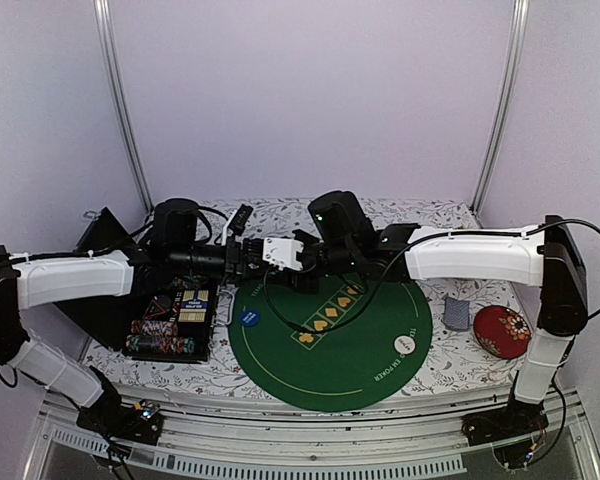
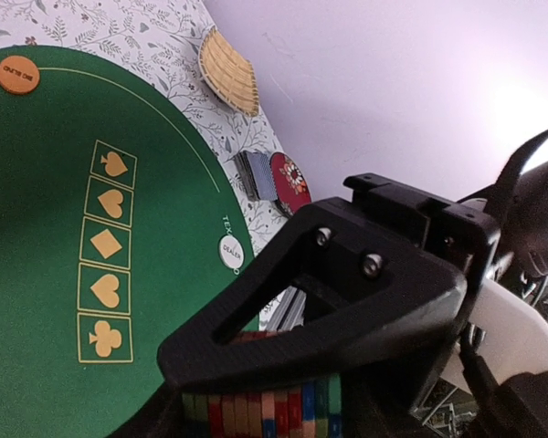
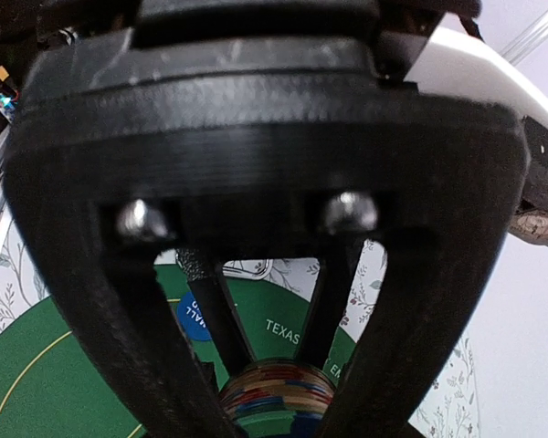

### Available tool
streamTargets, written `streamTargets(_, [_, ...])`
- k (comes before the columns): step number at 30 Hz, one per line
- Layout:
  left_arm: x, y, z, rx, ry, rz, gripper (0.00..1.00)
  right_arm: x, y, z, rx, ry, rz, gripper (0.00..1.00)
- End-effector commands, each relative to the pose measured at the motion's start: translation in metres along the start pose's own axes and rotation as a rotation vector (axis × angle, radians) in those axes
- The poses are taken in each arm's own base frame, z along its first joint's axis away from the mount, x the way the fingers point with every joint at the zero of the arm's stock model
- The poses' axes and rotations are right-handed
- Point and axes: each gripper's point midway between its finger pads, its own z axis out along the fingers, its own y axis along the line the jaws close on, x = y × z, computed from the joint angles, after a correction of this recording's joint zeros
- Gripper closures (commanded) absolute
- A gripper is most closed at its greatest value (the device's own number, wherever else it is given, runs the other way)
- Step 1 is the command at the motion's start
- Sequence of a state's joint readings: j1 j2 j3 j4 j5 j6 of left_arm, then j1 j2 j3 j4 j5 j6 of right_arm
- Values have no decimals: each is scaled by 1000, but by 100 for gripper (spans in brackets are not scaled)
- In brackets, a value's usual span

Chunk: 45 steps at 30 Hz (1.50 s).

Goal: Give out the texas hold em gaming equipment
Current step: Pass from the left arm to the right, then place the poker chips pile in the big blind area.

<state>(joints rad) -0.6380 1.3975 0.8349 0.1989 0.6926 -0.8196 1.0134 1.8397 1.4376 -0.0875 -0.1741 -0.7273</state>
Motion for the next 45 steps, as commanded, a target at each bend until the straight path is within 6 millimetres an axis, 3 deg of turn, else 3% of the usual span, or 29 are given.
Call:
streamTargets(1, [-6, -10, -2, 63, -26, 24, 45, -2, -7, 1, 7, 21, 37, 99])
streamTargets(4, [-4, -9, -2, 71, -24, 20, 43, 0, -6, 2, -5, 36, 40, 99])
streamTargets(12, [-5, 4, -6, 26, -44, -2, 24, 6, -5, 1, -36, 64, 62, 99])
streamTargets(18, [-5, 23, -9, -62, -43, -9, 3, 17, -11, -2, -40, 83, 108, 99])
streamTargets(24, [-10, 41, -25, -144, -78, -18, 2, 34, -16, -7, -43, 116, 156, 99])
streamTargets(31, [-26, 75, -63, -357, -165, -21, 2, 47, -18, -13, -42, 144, 196, 99])
streamTargets(36, [-32, 118, -116, -765, -247, -11, 2, 49, -16, -10, -55, 154, 216, 99])
streamTargets(40, [-35, 124, -146, -918, -279, 31, 2, 53, -16, -3, -63, 172, 256, 99])
streamTargets(45, [-34, 125, -160, -985, -276, 59, 2, 57, -10, 7, -90, 178, 296, 99])
